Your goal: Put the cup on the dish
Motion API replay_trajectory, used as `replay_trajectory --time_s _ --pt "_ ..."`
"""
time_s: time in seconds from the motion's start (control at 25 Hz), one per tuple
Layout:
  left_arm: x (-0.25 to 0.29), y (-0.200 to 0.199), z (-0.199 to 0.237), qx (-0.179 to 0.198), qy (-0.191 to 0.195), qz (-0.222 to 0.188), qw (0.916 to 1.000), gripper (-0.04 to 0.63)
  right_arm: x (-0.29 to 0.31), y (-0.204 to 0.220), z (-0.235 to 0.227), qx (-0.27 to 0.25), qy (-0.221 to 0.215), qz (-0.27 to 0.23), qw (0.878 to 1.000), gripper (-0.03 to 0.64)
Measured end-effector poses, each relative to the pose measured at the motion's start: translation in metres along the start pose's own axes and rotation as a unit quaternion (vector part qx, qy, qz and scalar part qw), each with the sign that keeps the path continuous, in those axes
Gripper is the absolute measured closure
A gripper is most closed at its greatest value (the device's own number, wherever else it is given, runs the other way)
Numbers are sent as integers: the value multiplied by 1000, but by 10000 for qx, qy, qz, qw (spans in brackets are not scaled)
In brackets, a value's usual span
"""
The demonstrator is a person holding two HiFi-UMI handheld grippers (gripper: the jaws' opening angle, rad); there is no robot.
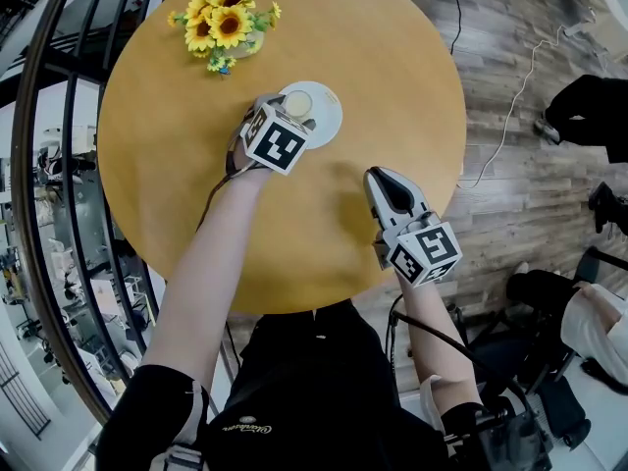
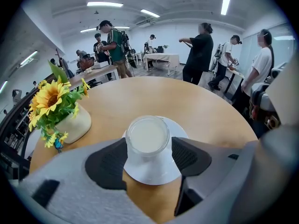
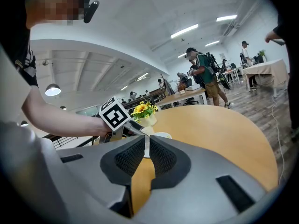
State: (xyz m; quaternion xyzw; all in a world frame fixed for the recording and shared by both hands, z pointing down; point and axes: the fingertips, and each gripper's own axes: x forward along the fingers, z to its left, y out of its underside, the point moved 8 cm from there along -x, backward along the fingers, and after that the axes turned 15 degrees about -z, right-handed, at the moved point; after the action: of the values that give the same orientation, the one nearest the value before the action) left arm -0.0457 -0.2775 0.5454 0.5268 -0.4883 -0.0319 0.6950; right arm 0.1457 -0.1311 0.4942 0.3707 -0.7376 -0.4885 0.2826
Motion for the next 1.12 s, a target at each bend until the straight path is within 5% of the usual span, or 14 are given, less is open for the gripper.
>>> replay_trajectory --time_s 0.6,1.12 --pt "-33 2 -8 -216 -97 -217 9995 299 -8 -14 13 -147 -66 -132 9998 586" --pt "-110 -15 -35 -324 -224 -1233 9916 410 -4 -36 44 -312 -176 -311 9989 586"
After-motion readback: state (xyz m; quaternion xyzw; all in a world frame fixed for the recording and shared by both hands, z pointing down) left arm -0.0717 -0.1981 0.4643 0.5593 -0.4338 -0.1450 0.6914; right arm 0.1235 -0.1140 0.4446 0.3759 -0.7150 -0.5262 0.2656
